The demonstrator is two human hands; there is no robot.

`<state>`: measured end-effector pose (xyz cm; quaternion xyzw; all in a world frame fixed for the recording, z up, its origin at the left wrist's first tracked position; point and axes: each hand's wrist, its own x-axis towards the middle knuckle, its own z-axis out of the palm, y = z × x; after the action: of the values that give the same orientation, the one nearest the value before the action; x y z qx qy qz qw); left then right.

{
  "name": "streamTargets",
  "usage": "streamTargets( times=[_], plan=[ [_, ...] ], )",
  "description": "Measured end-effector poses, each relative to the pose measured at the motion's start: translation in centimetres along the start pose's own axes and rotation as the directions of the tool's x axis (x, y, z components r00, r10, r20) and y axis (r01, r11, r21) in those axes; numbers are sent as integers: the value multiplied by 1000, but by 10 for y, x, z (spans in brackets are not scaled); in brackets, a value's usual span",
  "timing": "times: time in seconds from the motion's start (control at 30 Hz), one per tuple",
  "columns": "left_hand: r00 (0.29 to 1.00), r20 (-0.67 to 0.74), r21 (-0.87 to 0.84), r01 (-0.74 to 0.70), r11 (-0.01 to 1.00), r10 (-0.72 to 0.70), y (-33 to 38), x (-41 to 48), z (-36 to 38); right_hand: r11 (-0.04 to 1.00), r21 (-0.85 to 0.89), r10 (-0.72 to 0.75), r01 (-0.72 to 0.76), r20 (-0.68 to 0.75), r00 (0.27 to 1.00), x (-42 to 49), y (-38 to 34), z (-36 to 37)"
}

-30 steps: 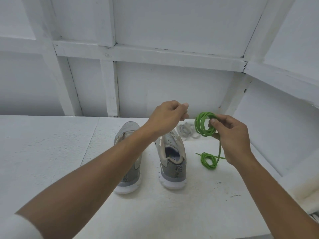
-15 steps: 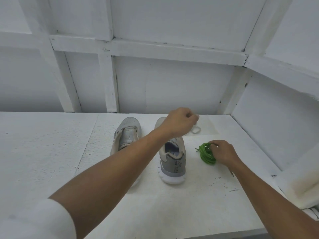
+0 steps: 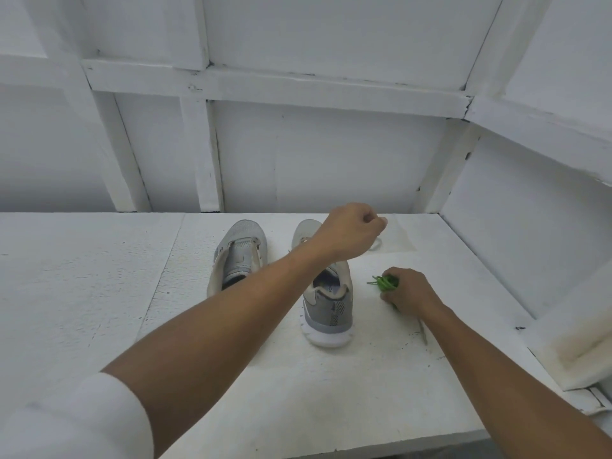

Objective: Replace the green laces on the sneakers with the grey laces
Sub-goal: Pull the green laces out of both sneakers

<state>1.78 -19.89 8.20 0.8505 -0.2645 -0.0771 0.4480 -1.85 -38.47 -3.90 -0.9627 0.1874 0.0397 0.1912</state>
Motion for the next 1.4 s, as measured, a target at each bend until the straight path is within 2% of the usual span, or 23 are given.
streamTargets(
  times=[0.23, 0.43, 0.6, 0.7, 0.8, 0.9, 1.07, 1.17, 1.27, 1.4],
  plan=[
    [995, 17, 58, -97, 994, 96, 11, -5, 16, 986, 167, -3, 22, -114, 993, -32, 1, -3],
    [962, 42, 55, -271, 961, 269, 15, -22, 56, 848, 531, 152, 4, -249, 956, -100, 22, -46],
    [910, 198, 111, -391, 914, 365, 2, -40, 109, 716, 698, 325, -18, -311, 893, -169, 48, -63],
    [825, 363, 156, -512, 845, 433, -8, -54, 143, 641, 767, 451, -35, -339, 826, -205, 62, -56],
    [716, 527, 255, -647, 719, 457, -19, -63, 170, 539, 840, 576, -63, -313, 755, -236, 76, -35],
    [636, 652, 318, -724, 612, 413, -33, -69, 189, 467, 877, 685, -113, -278, 674, -261, 92, -3],
    [628, 652, 330, -739, 587, 424, -47, -73, 194, 406, 868, 811, -285, -199, 550, -279, 113, 63],
    [627, 643, 323, -742, 587, 439, -49, -73, 195, 372, 831, 835, -413, -104, 541, -275, 119, 106],
    [637, 644, 322, -729, 604, 424, -50, -73, 194, 366, 816, 836, -447, -78, 543, -262, 118, 135],
    [643, 648, 318, -715, 622, 408, -47, -74, 192, 402, 744, 776, -533, 32, 630, -242, 123, 157]
  ],
)
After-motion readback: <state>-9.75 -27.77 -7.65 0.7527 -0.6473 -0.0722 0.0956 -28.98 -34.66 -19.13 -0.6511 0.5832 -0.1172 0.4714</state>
